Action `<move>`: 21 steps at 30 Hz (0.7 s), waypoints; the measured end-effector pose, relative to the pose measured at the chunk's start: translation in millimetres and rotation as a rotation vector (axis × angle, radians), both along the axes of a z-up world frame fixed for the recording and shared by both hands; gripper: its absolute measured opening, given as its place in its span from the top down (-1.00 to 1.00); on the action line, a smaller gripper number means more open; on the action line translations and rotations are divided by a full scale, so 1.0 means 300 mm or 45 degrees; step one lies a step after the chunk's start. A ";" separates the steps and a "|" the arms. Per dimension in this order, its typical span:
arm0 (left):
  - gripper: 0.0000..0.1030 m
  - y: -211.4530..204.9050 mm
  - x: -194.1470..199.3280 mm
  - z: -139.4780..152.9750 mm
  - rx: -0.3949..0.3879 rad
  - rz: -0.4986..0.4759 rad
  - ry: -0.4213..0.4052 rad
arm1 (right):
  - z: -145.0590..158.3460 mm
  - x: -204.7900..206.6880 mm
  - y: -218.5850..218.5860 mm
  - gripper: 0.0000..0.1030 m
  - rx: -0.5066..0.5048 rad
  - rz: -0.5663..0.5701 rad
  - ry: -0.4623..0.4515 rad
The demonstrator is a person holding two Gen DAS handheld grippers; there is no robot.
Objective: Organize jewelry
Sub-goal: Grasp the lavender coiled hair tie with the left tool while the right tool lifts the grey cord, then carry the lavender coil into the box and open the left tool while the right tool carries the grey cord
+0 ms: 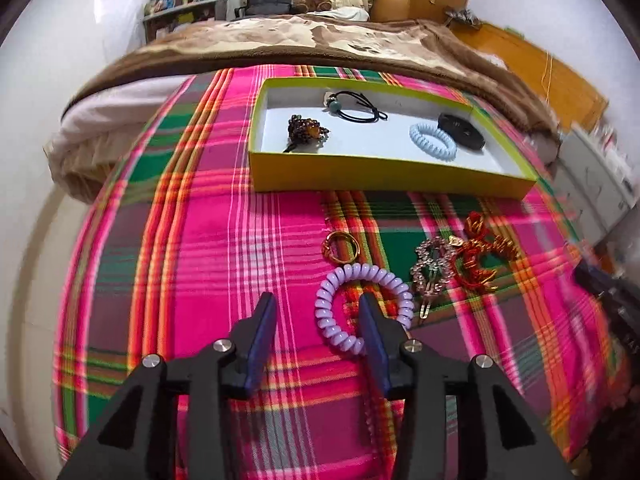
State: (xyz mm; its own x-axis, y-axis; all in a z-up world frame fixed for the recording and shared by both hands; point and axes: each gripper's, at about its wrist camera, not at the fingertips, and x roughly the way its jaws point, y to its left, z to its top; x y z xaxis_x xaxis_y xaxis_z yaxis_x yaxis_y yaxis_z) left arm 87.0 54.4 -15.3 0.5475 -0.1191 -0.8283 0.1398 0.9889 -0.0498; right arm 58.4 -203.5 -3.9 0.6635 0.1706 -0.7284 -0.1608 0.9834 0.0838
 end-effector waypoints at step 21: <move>0.80 0.019 -0.020 0.045 -0.122 -0.001 -0.061 | 0.022 -0.001 0.014 0.66 0.012 0.006 -0.029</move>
State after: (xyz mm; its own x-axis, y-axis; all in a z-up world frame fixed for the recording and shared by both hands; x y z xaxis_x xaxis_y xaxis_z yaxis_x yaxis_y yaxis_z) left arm 81.0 60.2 -1.7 0.5861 -0.1968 -0.7860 0.1452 0.9799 -0.1370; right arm 58.1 -199.3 2.6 0.6793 0.1807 -0.7112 -0.1674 0.9818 0.0896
